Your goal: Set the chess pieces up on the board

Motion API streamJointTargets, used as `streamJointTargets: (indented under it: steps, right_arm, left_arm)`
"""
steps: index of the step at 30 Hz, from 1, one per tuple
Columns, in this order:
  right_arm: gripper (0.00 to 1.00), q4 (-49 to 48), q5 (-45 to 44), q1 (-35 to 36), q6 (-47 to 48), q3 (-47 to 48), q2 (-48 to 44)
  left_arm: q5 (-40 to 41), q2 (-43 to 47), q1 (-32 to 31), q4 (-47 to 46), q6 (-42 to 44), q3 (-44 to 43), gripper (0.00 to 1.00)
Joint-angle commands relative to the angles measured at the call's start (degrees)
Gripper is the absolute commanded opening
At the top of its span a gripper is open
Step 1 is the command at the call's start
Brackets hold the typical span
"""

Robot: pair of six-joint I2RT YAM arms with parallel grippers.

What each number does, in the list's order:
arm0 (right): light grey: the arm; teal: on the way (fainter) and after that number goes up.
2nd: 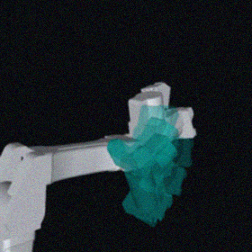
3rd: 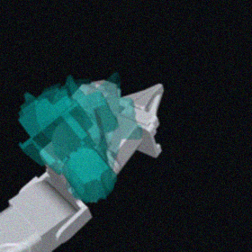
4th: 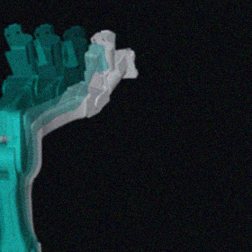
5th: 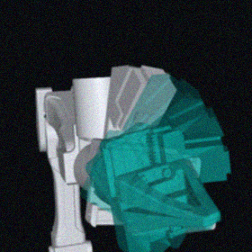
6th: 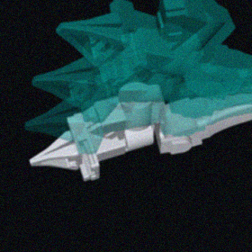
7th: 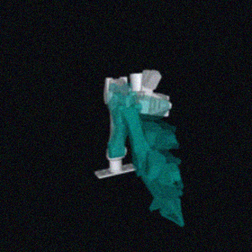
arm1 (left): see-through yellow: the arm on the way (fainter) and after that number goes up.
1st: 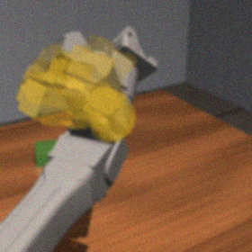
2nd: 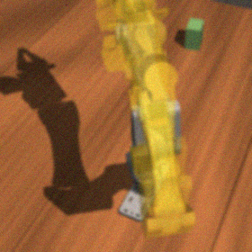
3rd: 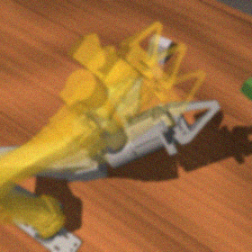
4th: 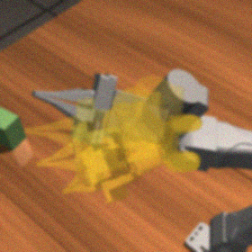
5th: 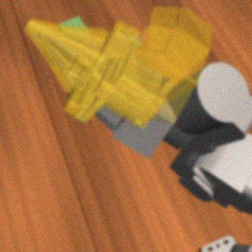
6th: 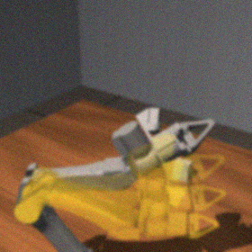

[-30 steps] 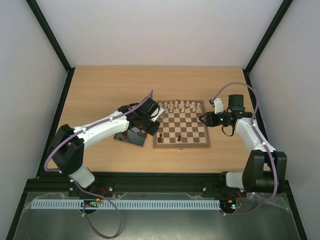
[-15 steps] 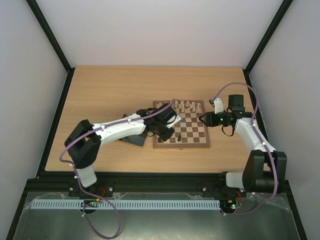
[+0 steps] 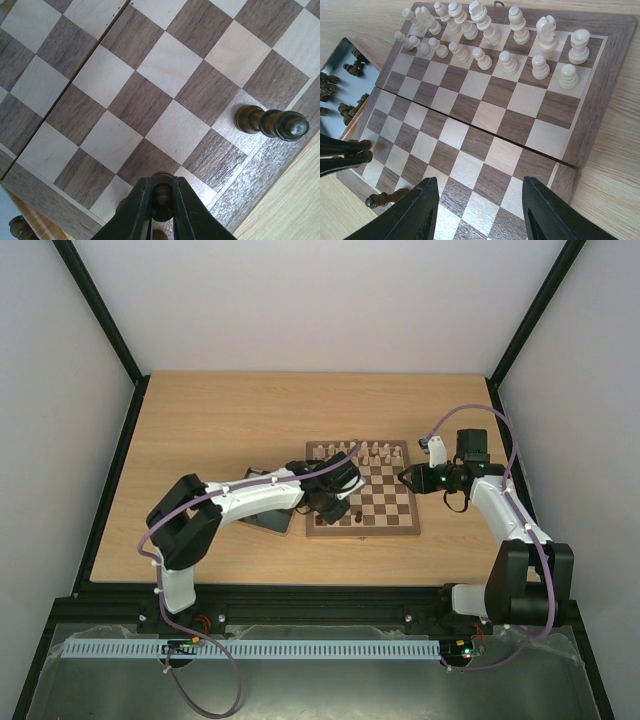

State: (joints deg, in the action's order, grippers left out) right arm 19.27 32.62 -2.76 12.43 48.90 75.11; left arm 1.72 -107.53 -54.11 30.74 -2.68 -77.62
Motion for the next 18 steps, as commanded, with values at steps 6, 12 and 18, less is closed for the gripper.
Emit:
streamJointTargets:
  steps: [6,12,18]
  right_arm:
    - [0.49,2.4,0.6,0.2,0.3,0.2,0.3]
    - [0.49,2.4,0.6,0.2,0.5,0.1,0.3]
    - [0.49,2.5,0.5,0.2,0.6,0.1,0.4]
  left_arm:
    - [1.5,-2.1,-0.2,1.1,0.7,-1.6,0.06]
    - [1.9,-3.0,-0.2,0.6,0.4,-1.6,0.06]
    - [2.7,-3.7,-0.2,0.6,0.3,-1.7,0.08]
